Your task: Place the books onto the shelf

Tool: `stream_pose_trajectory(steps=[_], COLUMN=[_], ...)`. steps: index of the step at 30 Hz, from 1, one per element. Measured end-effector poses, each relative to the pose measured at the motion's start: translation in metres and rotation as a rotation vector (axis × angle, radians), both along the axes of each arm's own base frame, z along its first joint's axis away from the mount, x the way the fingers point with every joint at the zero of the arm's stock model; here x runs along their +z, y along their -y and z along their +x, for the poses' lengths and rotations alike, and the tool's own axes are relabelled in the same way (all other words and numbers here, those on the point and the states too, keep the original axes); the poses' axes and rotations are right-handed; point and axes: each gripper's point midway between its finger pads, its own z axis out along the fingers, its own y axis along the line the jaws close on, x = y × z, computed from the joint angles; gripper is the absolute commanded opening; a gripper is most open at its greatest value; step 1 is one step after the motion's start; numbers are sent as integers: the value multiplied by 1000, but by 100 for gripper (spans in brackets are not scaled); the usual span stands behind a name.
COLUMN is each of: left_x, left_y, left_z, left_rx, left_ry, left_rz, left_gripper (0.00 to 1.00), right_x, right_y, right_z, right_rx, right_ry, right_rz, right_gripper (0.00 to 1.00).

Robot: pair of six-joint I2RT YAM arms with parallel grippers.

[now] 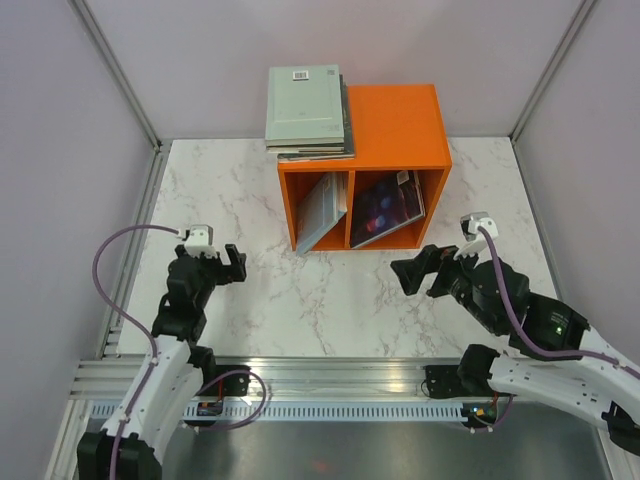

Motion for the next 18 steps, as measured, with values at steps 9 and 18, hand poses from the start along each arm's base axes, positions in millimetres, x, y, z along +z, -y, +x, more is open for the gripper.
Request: stream_pose_trajectory(steps=[9,18], left_x=[-71,-61], left_y=[-29,-25], left_z=[11,56], left_rx=[119,80], left_ry=[-118,-20], left_rz=[74,51], left_gripper=[100,100], right_x=[4,-3], right_y=[19,23], right_z=[-14,-16], right_rx=[8,7], right_ry=[11,-10], right_rz=[27,0], right_gripper=[98,98])
